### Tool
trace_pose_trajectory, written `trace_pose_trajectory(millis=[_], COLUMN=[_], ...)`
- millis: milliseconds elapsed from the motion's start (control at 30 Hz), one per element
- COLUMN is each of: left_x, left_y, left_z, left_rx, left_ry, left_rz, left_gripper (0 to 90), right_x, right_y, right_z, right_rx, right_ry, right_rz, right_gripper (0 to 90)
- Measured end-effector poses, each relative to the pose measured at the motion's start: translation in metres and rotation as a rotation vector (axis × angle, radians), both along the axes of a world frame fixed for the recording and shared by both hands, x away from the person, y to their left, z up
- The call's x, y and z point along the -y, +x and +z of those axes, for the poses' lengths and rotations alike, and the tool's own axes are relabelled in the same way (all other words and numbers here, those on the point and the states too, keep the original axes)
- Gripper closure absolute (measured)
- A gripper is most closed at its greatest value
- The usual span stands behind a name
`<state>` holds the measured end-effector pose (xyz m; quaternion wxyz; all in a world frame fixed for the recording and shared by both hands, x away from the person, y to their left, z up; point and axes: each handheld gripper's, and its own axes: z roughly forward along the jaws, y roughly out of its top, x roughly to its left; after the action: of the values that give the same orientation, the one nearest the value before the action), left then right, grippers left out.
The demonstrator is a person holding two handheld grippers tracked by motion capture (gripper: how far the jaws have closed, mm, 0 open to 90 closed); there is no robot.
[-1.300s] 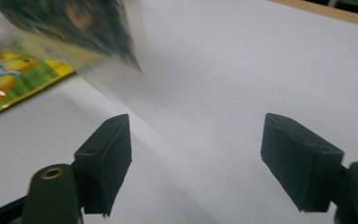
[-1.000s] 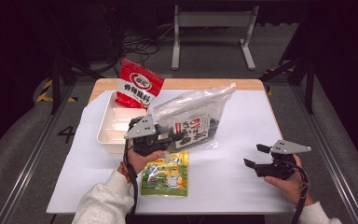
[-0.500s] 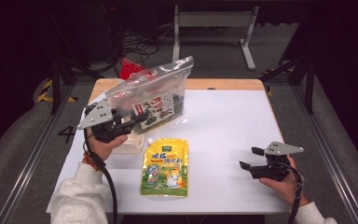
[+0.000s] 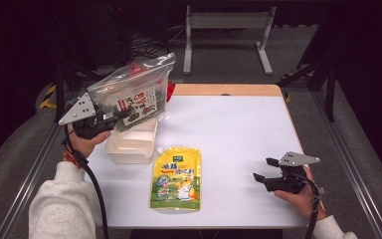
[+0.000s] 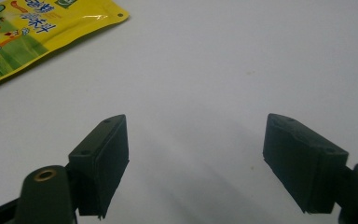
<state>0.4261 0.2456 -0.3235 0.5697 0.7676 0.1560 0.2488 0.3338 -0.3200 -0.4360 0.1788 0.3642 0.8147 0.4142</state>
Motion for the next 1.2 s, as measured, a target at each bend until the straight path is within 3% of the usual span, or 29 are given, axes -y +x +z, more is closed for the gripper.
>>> trace_pose_trajectory(millis=[100,200,367,400,500,567,633,867,1133,1200], left_x=[-0.001,-0.004,-0.008,-0.008,-0.009,-0.009,-0.009,-0.015,-0.029,-0.03], left_y=[0.003,0.013,0.024,0.031,0.039,0.041,0.046,0.046,0.042,0.04], left_z=[-0.002,-0.007,-0.008,-0.009,-0.007,-0.007,-0.011,-0.023,-0.024,-0.021], left_rx=[-0.01,-0.022,-0.037,-0.041,-0.046,-0.049,-0.064,-0.087,-0.121,-0.121], left_ry=[0.01,0.054,0.069,0.096,0.128,0.126,0.145,0.106,0.12,0.146], left_rz=[-0.003,0.007,0.008,0.008,0.002,0.0,-0.025,-0.022,-0.017,-0.016], left_gripper=[73.5,73.5,73.4,73.4,73.4,73.3,73.4,73.3,73.6,73.6], right_x=[0.0,0.0,0.0,-0.001,-0.002,-0.002,-0.002,-0.001,-0.002,-0.002], right_y=[0.0,0.002,0.002,0.002,0.001,0.001,0.001,-0.001,-0.002,-0.001], right_z=[-0.001,-0.001,-0.001,0.0,0.0,-0.001,-0.002,-0.005,-0.007,-0.007], right_rx=[-0.002,-0.008,-0.015,-0.012,-0.01,-0.016,-0.022,-0.035,-0.041,-0.043], right_ry=[-0.003,-0.004,-0.001,-0.005,-0.006,-0.014,-0.02,-0.026,-0.03,-0.033], right_rz=[-0.003,-0.013,-0.027,-0.029,-0.032,-0.039,-0.046,-0.047,-0.032,-0.031], right_gripper=[22.3,22.1,21.8,21.7,21.8,21.8,21.8,21.7,21.4,21.4])
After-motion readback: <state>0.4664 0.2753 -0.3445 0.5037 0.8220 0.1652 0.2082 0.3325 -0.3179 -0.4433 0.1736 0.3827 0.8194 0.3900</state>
